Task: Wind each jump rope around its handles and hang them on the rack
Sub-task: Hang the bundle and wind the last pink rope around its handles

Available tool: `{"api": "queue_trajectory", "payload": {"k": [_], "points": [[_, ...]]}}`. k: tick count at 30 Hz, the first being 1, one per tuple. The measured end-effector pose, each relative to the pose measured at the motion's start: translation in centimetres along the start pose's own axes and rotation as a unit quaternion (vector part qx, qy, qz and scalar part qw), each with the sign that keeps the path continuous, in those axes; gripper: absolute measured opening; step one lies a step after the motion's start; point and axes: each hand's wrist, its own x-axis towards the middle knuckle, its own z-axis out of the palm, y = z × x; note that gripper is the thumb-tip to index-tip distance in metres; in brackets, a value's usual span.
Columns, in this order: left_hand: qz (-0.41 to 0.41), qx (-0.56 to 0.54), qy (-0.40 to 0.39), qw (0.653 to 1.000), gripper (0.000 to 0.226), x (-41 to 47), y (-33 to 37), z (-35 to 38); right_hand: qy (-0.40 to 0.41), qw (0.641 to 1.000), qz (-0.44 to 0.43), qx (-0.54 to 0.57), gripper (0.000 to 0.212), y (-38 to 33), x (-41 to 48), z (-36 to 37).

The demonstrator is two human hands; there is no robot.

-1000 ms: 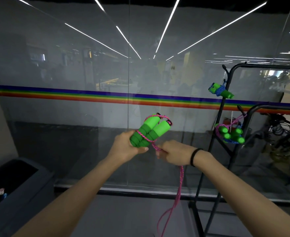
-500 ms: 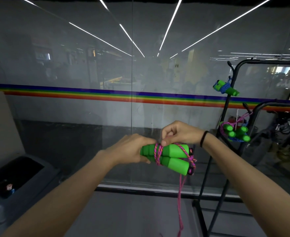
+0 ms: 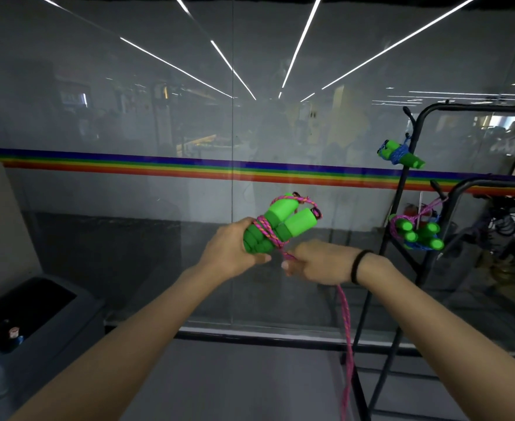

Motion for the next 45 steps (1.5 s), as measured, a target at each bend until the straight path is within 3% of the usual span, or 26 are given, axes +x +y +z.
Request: {"api": "queue_trajectory", "payload": {"k": [3,7,11,14,17,19,22,23,27,30,33,34,37,40,43,45], "points": [[-0.001,0.122,-0.060,0.991,0.069,-0.1,0.0,0.8,-0.022,0.998,-0.014,-0.065,0.022,-0.5,-0.1,-1.3],[0.066,0.201,-0.188,0.959,0.054,-0.5,0.7,0.3,0.004,0.998,-0.054,-0.027,0.020,0.0,0.5,-2.9],[0.139,0.183,-0.269,0.935,0.034,-1.0,1.8,-1.4,0.012,0.978,-0.067,0.200,0.017,1.1,1.3,-2.3],[0.144,0.113,-0.242,0.953,0.039,-1.1,1.2,-1.9,0.021,0.930,-0.054,0.362,0.016,2.3,2.1,-0.8],[0.139,0.057,-0.234,0.961,0.041,-1.2,0.0,-1.5,-0.006,0.904,-0.047,0.425,0.020,3.0,2.4,0.3],[0.131,-0.012,-0.228,0.965,0.041,-1.4,-0.4,-1.1,-0.014,0.863,-0.036,0.504,0.024,3.6,2.3,1.0],[0.099,-0.138,-0.171,0.971,0.044,-1.3,-1.0,-0.7,0.046,0.725,-0.013,0.687,0.029,4.0,2.5,2.7],[0.081,-0.166,-0.146,0.972,0.047,-1.2,-1.1,-0.7,0.069,0.715,-0.006,0.696,0.027,3.9,3.0,3.3],[0.002,-0.239,-0.056,0.969,0.046,-0.6,-1.6,-0.3,0.085,0.829,0.035,0.551,0.038,2.8,4.0,4.8],[-0.034,-0.257,0.024,0.965,0.046,0.0,-2.7,-0.1,0.075,0.892,0.045,0.443,0.042,2.0,3.1,4.4],[-0.025,-0.144,0.027,0.989,0.059,0.2,-3.5,0.0,0.062,0.982,0.027,0.177,0.035,1.3,2.7,3.0],[-0.009,-0.100,0.020,0.995,0.062,0.1,-3.5,0.2,0.051,0.996,0.012,0.076,0.034,1.2,2.6,2.5],[0.022,0.072,-0.039,0.996,0.074,0.1,-3.2,0.3,0.021,0.998,-0.011,-0.066,0.035,0.8,2.0,0.6],[0.028,0.223,-0.163,0.961,0.076,0.2,-2.7,-0.3,0.020,0.998,-0.030,-0.054,0.028,0.3,1.3,-1.2],[0.107,0.219,-0.259,0.935,0.067,-0.4,-1.9,-0.6,0.047,0.998,-0.045,-0.012,0.027,0.7,1.4,-2.4],[0.142,0.167,-0.249,0.943,0.063,-1.0,-1.5,-0.8,0.071,0.995,-0.042,0.054,0.021,1.8,1.7,-2.8]]}}
